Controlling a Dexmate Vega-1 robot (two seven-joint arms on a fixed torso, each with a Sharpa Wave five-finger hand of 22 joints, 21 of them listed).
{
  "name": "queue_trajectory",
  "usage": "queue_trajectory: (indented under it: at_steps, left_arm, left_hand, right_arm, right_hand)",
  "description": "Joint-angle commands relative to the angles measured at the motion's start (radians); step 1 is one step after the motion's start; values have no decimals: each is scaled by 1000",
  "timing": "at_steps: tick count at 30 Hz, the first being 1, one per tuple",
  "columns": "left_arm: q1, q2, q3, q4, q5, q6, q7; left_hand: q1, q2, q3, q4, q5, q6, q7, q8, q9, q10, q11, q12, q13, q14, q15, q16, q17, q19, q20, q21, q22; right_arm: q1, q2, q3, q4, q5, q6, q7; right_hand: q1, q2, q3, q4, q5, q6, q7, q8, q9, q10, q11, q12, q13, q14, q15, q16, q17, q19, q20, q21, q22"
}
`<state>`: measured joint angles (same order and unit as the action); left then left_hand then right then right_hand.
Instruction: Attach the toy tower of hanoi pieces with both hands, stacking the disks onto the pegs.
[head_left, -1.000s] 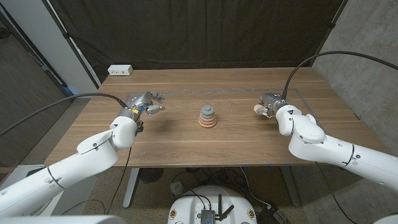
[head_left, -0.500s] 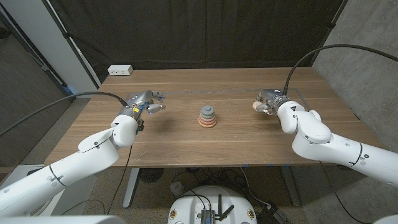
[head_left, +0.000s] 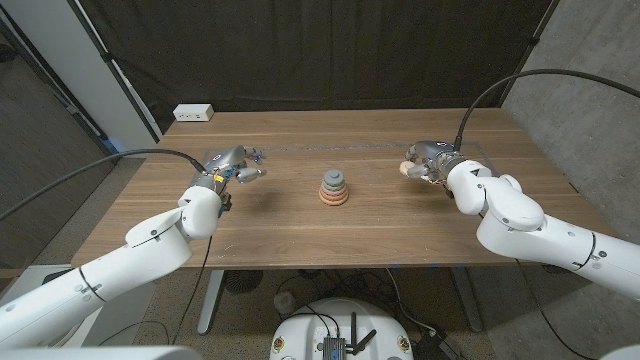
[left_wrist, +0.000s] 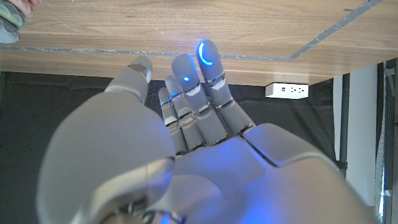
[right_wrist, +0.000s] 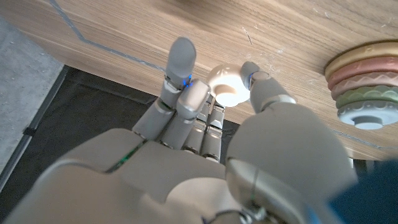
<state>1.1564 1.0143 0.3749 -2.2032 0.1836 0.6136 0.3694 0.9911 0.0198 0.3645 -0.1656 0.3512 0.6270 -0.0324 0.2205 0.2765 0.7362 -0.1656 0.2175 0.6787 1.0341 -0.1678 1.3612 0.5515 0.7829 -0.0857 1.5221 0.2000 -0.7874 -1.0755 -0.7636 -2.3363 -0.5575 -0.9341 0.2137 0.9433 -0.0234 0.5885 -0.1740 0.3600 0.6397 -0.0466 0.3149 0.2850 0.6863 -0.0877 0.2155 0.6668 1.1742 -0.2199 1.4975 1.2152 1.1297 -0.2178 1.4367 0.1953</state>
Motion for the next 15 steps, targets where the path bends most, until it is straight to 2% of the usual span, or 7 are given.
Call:
queue_trajectory:
  at_steps: [1,15]
  left_arm:
    - [23,1,-5,-4,26,4,32]
    - [7,0,14,15,78,12,38]
  left_hand:
    - [-6,-4,6,0,6,-5,-1,0,3,4,-1,-6,3,4,-53,1,1,10,-124,6,1]
    - [-2,-5,10,-1,6,-3,0,-1,4,7,-2,-5,3,3,-53,0,0,7,-125,7,0]
  right_arm:
    - [-25,9,53,-4,14,103,-9]
    - [5,77,45,41,-21,210,28]
  right_hand:
    - [61,44,2,6,5,16,-7,4,5,41,-37,5,4,13,2,5,7,5,-5,4,3]
    - [64,43,-1,7,8,18,-10,3,4,45,-40,1,5,14,2,5,7,4,-5,5,3]
